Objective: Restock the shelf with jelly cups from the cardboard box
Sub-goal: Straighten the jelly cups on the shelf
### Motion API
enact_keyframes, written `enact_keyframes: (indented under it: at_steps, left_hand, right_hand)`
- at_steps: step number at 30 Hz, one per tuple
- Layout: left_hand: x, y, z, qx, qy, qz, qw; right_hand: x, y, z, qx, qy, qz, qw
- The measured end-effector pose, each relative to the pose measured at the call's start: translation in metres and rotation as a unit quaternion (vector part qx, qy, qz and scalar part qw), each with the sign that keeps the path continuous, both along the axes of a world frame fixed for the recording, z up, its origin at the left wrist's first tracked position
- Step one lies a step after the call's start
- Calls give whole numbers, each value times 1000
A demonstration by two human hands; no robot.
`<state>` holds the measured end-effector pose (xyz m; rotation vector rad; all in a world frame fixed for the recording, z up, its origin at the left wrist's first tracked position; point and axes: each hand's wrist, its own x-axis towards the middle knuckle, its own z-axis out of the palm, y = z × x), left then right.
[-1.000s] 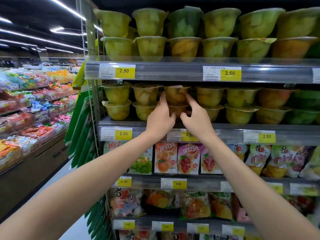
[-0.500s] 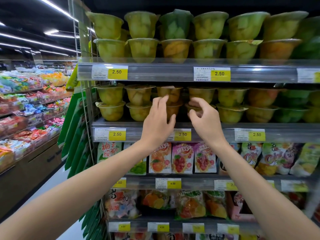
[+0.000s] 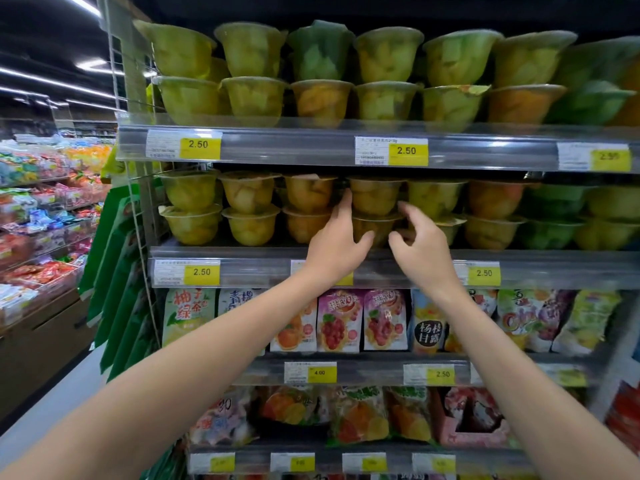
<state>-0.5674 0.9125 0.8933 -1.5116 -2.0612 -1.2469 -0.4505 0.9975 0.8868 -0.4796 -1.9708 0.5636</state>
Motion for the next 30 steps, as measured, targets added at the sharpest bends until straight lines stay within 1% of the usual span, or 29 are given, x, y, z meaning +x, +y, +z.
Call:
enact_keyframes:
  at_steps: [2, 7, 10, 19, 24, 28, 30]
  left_hand:
    - [-1, 2, -3, 6, 5, 6, 1000]
    - [-1, 2, -9, 9, 44, 44, 998]
    - [1, 4, -10, 14, 43, 60, 997]
    - [1, 17, -7, 24, 26, 147, 988]
    - [-1, 15, -10, 35, 48, 131, 990]
    - [0, 8, -18, 76, 75, 94, 990]
    - [0, 5, -22, 102, 76, 62, 990]
  right_hand:
    - [-2, 1, -1, 8, -3, 18, 1000]
    - [-7, 5, -5, 28, 10, 4, 1000]
    - [-12, 8, -7, 32, 21, 1, 999]
    - [-34, 16, -4, 86, 2, -77, 993]
    - [-32, 18, -6, 91, -8, -58, 994]
    - [-20, 11, -8, 66, 15, 8, 998]
    - [-12, 7, -10, 73, 29, 25, 997]
